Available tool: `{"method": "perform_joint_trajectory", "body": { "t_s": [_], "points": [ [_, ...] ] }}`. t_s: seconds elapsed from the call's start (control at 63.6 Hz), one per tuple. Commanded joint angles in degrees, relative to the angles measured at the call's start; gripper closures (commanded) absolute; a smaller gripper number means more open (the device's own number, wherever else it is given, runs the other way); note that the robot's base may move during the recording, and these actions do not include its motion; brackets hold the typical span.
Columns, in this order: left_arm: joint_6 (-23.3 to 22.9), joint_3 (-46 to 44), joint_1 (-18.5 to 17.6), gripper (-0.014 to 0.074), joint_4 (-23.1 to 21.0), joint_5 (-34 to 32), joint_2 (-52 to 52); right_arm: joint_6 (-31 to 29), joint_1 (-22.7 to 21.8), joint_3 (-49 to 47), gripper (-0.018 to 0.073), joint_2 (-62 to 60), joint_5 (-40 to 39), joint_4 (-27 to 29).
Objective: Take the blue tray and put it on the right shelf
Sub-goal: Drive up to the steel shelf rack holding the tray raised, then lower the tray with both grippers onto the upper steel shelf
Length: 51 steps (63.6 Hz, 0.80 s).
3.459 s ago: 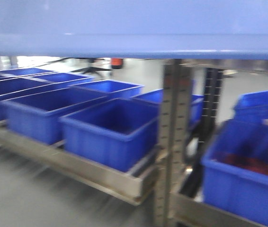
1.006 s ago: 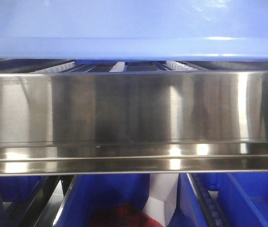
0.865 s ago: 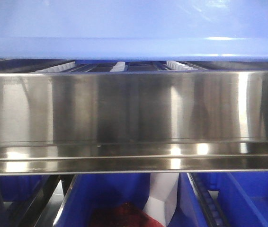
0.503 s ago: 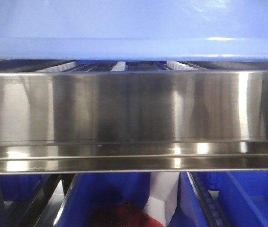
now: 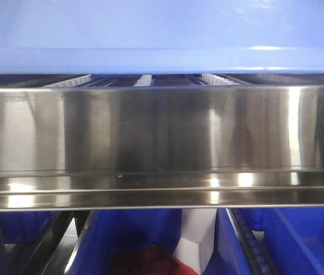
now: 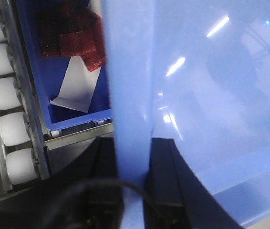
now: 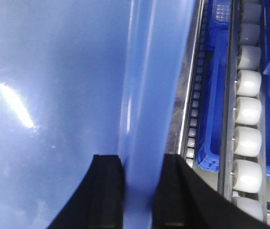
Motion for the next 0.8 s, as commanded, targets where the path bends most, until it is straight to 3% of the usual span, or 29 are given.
{"method": "perform_joint_trajectory", "body": {
  "t_s": [0.0, 0.283, 0.472, 0.786],
  "points": [
    [1.2, -1.6, -0.3, 0.0645, 1.1, 4.4, -1.2, -1.2, -0.4, -2.1, 0.0494, -0.8, -4.4, -2.1],
    [1.8, -3.1, 0.5, 0.0645, 4.1, -1.4, -1.2, -1.2, -0.4, -3.3, 0.0494, -0.4, -4.3, -1.4],
    [4.7, -11.3, 5.3, 0.0645, 4.5, -1.8, 2.9, -1.2, -0.4, -12.3, 0.0494, 5.0, -2.1, -1.4],
    [8.0, -23.3, 12.3, 0.0645, 4.1, -2.5, 18.1, -1.7, -0.5, -28.6, 0.0494, 22.1, 0.3, -1.5]
  ]
}}
